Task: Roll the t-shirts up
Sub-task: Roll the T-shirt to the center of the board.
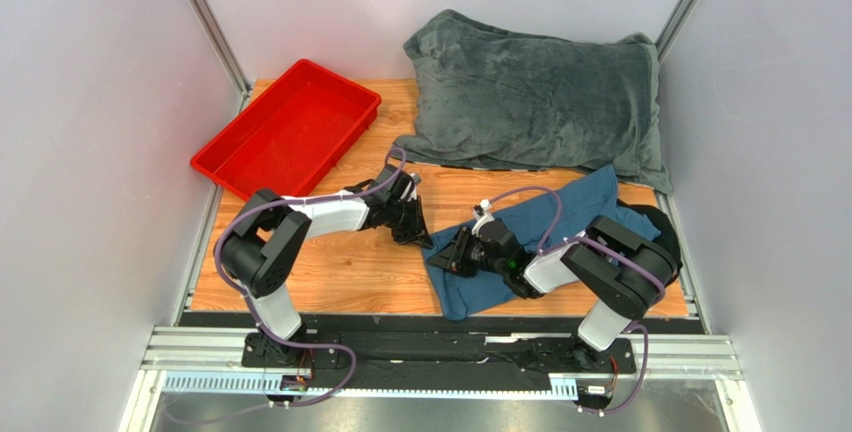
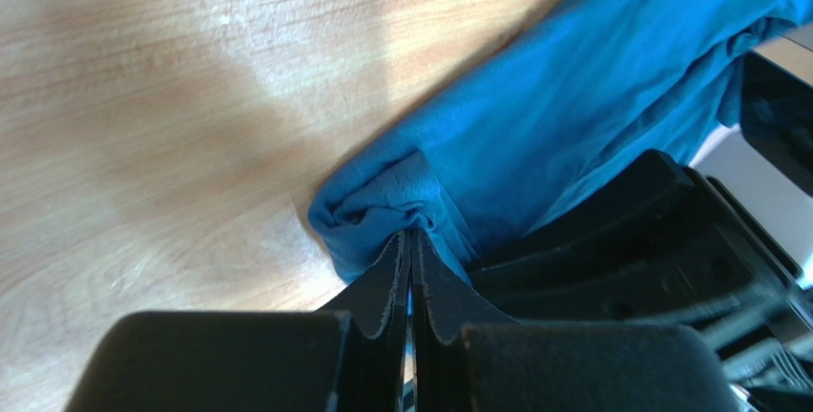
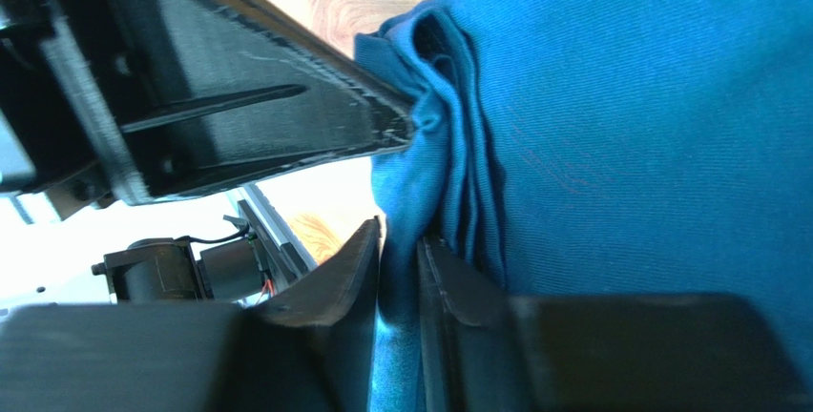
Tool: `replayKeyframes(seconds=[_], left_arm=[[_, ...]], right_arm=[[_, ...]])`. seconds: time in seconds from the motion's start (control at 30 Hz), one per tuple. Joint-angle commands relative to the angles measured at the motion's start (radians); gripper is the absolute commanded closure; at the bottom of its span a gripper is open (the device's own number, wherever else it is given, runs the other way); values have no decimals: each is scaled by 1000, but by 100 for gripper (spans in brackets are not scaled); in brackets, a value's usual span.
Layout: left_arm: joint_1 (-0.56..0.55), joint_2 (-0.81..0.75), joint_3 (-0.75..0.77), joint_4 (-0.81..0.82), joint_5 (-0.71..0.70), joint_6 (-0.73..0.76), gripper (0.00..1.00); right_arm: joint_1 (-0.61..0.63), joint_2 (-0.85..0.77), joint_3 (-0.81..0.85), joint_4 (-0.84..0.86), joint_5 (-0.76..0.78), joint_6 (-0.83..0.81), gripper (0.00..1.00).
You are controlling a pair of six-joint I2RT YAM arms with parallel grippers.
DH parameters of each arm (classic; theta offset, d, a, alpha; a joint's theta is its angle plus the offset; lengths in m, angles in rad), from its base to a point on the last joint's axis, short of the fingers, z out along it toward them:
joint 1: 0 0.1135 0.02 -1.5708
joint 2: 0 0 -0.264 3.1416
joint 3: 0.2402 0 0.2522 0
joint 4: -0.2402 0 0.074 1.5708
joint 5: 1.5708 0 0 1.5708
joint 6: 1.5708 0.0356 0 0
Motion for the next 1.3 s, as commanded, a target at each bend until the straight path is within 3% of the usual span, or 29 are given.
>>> replayKeyframes(seconds=[0.0,0.27,0.7,1.0,1.27], left_arm=[[-13,38,61,-87,-67,6,94],[-16,50,87,-153,-119,20,97],[-19,62,107,-179,-124,29,98],[-20,70,112,-190,-128,35,98],[-19,79,118,-198,-132,41,98]], right_arm=[[-6,-77,1,-53,13,-31,66],[46,-284,35,-376,100,-131,51],[199,-416,158,-818,311,-209,43],[323,-364,294,-1039,453,-237,43],[399,-307,337,-1070,464,-229,52]])
